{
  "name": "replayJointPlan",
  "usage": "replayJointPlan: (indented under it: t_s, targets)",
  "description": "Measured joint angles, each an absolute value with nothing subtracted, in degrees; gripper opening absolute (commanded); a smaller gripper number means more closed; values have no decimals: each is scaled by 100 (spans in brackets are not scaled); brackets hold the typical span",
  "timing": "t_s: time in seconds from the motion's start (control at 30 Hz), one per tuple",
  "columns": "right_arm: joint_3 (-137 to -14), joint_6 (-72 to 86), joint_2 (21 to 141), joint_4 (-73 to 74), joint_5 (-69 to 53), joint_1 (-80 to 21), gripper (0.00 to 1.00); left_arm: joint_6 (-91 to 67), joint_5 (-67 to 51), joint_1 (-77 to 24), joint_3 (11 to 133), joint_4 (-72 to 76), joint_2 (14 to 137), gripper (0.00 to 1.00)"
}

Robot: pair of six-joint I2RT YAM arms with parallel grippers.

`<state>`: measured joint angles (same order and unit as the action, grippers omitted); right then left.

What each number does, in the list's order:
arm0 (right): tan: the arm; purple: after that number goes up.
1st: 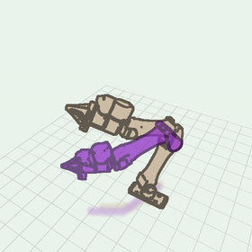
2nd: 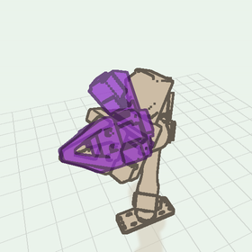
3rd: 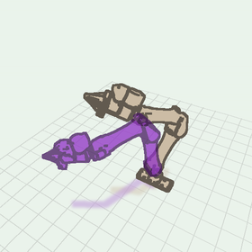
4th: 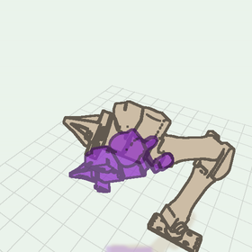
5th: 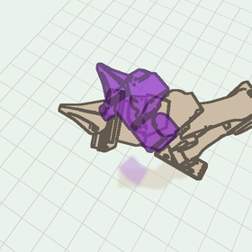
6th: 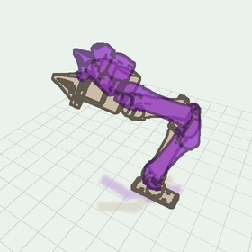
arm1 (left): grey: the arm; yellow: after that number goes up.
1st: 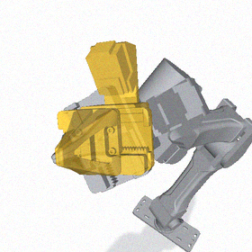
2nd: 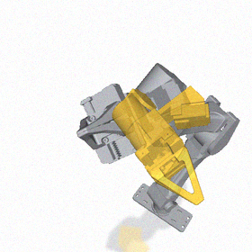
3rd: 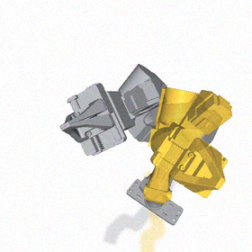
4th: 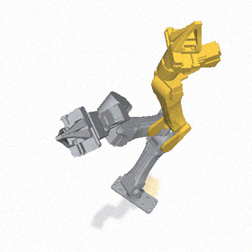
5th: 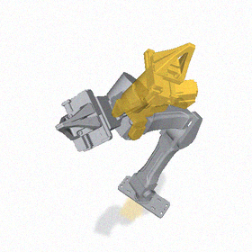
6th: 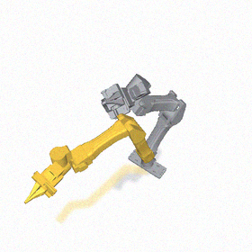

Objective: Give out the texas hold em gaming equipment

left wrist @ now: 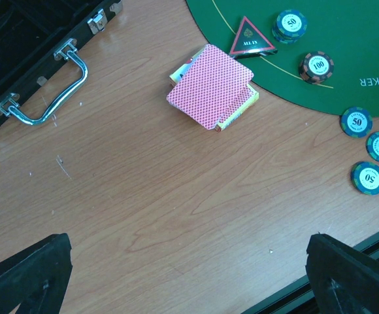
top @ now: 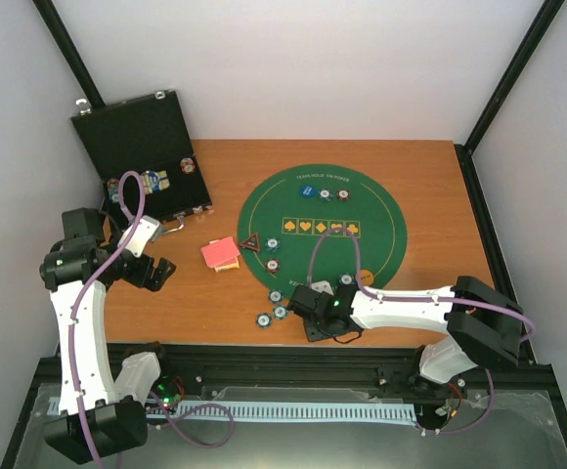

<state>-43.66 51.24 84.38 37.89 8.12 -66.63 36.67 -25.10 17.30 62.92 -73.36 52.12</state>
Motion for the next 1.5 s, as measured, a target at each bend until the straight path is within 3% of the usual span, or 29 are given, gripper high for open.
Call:
replayJointPlan:
  t_s: [0.23,0.63,0.93,1.5]
  targets:
    - [-4368,5109,8219,3953,823,-6646,30,3667,-2510,1730,6206,-7336,5210,100]
    - [-4805,4786,7778,4460,996,-5957,32,3667,-2512,1730,6206,-7336,5203,100]
    - [-4945,4298,8141,4333,958,-5256,32,3667,-2510,1730,6206,-7336,5201,100]
    - [-4606,4038,8667,3680,781,-4823,33,3667,-2508,1730,6208,-7338,5157,100]
